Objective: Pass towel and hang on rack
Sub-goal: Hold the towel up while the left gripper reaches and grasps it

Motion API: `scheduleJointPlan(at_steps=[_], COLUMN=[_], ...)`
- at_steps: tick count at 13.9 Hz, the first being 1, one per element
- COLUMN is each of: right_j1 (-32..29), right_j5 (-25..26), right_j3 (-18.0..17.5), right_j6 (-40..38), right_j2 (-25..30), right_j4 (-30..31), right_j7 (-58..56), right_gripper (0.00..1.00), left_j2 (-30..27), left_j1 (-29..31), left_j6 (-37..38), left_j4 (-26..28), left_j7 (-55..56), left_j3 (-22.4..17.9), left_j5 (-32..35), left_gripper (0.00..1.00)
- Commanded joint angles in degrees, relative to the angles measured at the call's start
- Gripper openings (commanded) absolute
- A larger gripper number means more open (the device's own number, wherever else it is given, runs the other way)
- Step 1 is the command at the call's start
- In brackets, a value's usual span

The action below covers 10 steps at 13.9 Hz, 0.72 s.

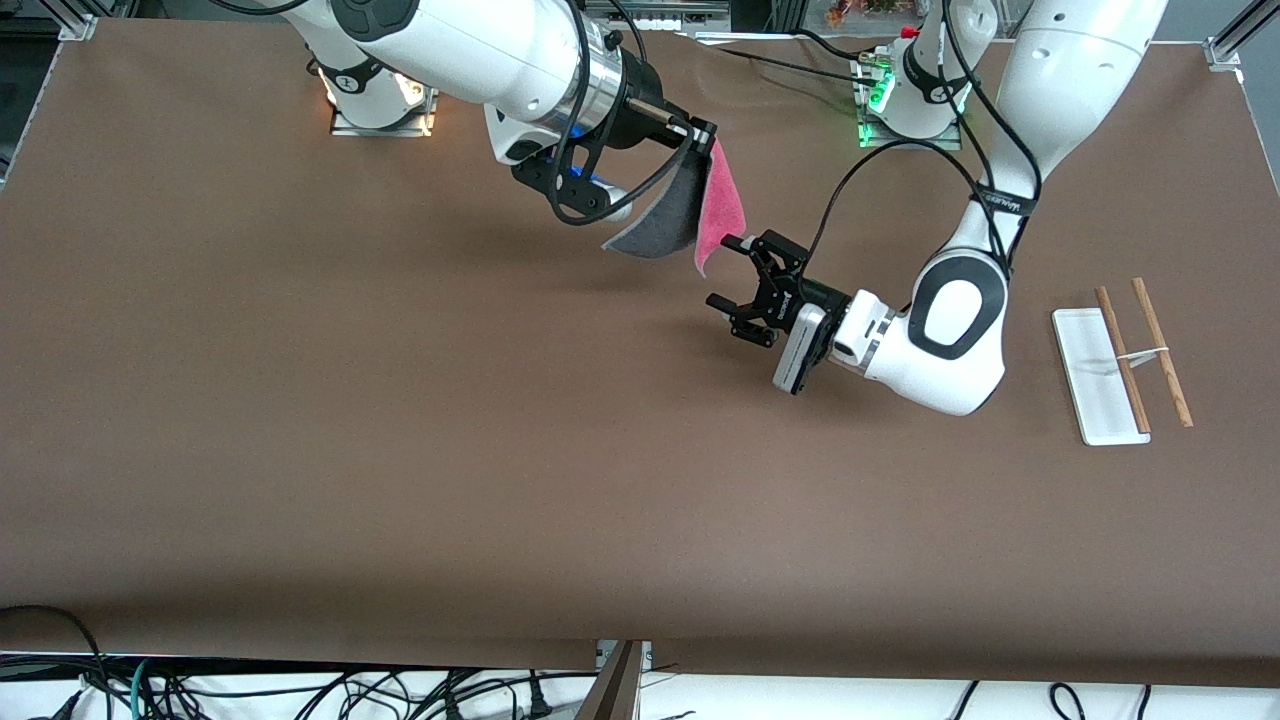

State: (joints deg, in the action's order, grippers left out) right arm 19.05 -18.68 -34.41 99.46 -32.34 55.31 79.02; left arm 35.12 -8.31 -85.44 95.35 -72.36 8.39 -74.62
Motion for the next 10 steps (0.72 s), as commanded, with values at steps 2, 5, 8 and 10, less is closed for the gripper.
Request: scheduleJointPlan(at_steps=[2, 5, 8, 10], right_j1=[0.1, 0.1, 0.0, 0.0], right_j5=[-0.7, -0.5, -0.3, -0.2], right_j3=[-0.3, -0.2, 0.0, 0.2], right_j6=[-0.3, -0.4, -0.5, -0.5], right_j2=[0.0, 0.0, 0.0, -0.1], right_j4=[-0.6, -0.6, -0.6, -0.5], right_j7=[1.4, 2.0, 2.0, 2.2], right_gripper=[0.00, 0.00, 0.00, 0.00], left_j2=[5.0, 6.3, 6.4, 6.5], left_j1=[0.5, 0.0, -0.1, -0.1], left_j6=[5.0, 7.3, 9.0, 9.5], left_j4=[-1.3, -1.3, -1.6, -1.0], left_j7=[-8.9, -11.3, -11.6, -12.3], left_j3=[0.5, 0.6, 0.7, 1.7], left_j5=[-7.2, -10.7, -14.1, -14.1], left_gripper=[0.99, 0.96, 0.88, 0.69])
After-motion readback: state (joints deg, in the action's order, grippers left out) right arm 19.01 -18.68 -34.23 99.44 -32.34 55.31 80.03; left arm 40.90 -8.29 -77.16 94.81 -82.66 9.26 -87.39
